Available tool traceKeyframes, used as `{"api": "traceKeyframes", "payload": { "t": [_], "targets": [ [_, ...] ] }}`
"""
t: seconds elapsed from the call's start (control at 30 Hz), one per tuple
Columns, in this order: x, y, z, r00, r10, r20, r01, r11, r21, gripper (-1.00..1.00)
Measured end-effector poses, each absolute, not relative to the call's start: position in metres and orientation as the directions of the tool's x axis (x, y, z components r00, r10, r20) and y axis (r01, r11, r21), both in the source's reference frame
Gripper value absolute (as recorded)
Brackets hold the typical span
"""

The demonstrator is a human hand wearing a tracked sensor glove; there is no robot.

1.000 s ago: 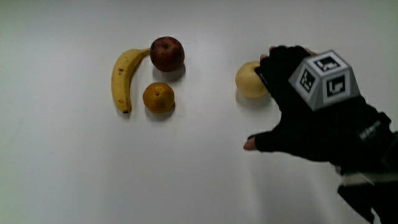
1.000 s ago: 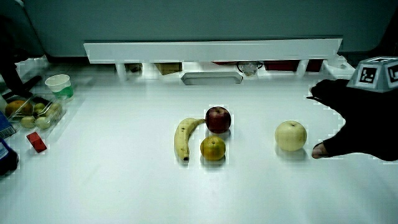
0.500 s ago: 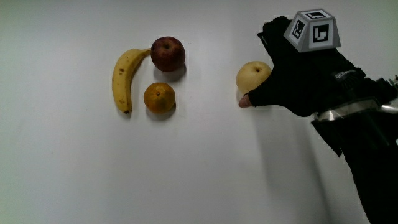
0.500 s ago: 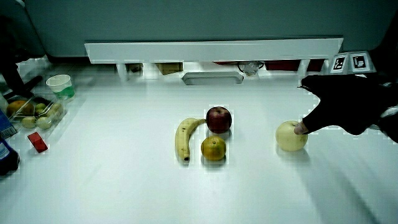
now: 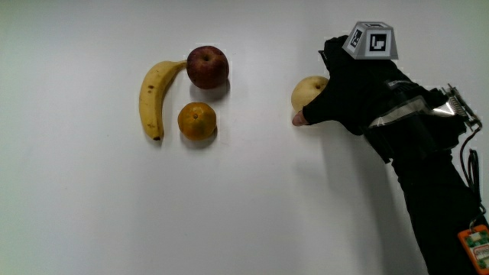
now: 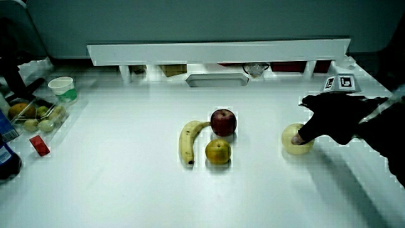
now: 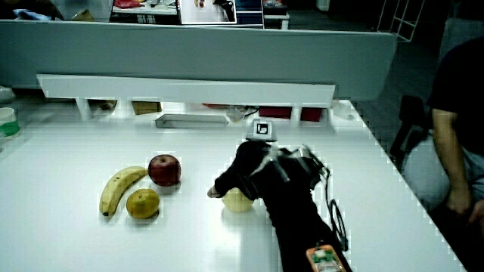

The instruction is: Pick pear no leg

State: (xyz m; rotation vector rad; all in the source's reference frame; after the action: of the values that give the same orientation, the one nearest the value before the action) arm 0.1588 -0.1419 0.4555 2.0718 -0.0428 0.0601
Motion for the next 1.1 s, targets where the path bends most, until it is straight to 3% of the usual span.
{"api": "traceKeyframes", "payload": {
  "t": [0.17,0.43,1.1],
  "targets": [
    [0.162,-0.139,0.466,0.998,0.009,0.065,-0.054,-0.453,0.89,0.0],
    [0.163,-0.137,0.466,0.996,0.005,0.09,-0.076,-0.492,0.867,0.0],
    [0.171,-0.136,0.477,0.992,0.036,0.118,-0.076,-0.578,0.812,0.74]
  ]
}}
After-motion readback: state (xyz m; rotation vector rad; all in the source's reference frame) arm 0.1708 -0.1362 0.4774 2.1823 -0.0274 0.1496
